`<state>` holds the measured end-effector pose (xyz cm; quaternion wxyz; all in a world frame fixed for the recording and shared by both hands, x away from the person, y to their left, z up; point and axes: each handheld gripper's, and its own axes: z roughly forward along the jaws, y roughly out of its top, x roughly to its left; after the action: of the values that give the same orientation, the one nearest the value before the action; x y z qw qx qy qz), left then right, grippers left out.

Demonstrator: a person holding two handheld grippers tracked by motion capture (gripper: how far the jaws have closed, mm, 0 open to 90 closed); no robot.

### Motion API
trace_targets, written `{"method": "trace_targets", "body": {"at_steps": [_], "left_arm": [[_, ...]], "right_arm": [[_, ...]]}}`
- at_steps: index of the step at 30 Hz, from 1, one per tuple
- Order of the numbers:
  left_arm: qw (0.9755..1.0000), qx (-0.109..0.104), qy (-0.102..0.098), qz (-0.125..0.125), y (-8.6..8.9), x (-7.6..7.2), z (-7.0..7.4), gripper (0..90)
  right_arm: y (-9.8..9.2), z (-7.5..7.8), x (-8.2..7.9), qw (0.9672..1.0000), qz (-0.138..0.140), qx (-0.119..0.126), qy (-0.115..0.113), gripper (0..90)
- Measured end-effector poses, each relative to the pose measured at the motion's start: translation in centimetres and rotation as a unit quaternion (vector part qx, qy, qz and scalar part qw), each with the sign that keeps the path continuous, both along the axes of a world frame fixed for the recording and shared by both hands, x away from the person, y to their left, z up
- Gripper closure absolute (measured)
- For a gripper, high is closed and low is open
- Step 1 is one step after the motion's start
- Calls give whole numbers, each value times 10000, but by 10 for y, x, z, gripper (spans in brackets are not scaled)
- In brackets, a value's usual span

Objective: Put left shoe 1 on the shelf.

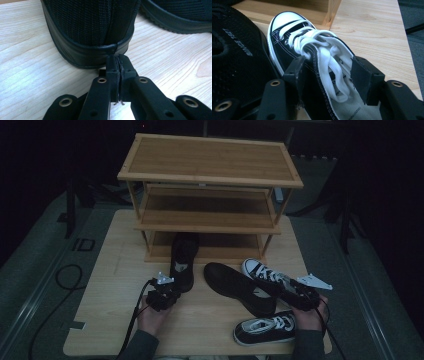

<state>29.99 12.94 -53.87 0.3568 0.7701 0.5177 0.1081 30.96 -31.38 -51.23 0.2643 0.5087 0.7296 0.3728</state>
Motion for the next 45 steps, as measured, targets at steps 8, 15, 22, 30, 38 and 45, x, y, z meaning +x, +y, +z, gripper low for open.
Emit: {"method": "trace_targets", "body": {"at_steps": [8,15,22,30,38,45], "left_arm": [[9998,-75,-114,163,-1,11,9,879],[9997,-23,-155,195,-4,26,13,879],[9994,-58,-174,285,-2,33,14,881],[9992,11,-182,349,-6,48,15,880],[9987,110,-204,460,-10,63,15,880],[9979,200,-196,589,-12,79,15,880]], "right_arm": [[0,0,0,10000,3,-6,0,452],[0,0,0,10000,4,-6,3,451],[0,0,0,10000,6,-8,1,451],[0,0,0,10000,2,-5,-1,451],[0,0,0,10000,6,-3,-1,451],[0,0,0,10000,3,-2,0,451]]}}
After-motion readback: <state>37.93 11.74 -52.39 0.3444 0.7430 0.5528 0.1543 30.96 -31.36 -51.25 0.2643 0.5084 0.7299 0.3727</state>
